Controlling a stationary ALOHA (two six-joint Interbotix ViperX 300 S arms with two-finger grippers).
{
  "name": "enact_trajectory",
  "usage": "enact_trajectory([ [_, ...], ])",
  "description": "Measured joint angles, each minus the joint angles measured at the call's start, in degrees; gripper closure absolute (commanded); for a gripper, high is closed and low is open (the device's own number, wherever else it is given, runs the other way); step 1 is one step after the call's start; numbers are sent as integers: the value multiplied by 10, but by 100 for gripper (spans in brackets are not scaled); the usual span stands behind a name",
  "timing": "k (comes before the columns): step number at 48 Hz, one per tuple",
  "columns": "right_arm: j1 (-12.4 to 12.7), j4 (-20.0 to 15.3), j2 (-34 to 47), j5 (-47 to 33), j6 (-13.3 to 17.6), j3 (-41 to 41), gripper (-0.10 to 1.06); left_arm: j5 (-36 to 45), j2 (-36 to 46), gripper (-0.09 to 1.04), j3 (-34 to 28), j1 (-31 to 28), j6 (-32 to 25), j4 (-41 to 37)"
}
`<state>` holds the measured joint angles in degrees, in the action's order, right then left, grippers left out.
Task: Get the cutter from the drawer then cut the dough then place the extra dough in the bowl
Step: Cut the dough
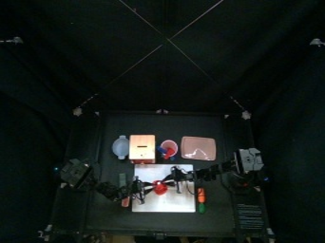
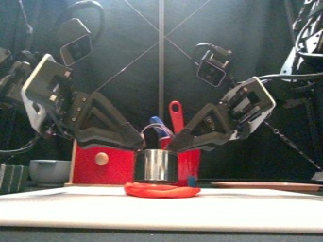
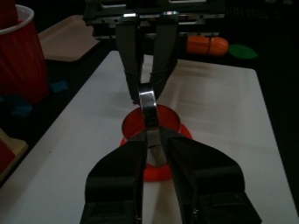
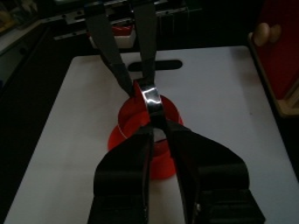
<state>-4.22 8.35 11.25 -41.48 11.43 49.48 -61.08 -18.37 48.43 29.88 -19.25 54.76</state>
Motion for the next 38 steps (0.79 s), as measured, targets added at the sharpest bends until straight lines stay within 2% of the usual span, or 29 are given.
enact_trajectory([
  [38,-8,-3,-5,9,2,2,41,14,0,34,4,-18,0,-2],
])
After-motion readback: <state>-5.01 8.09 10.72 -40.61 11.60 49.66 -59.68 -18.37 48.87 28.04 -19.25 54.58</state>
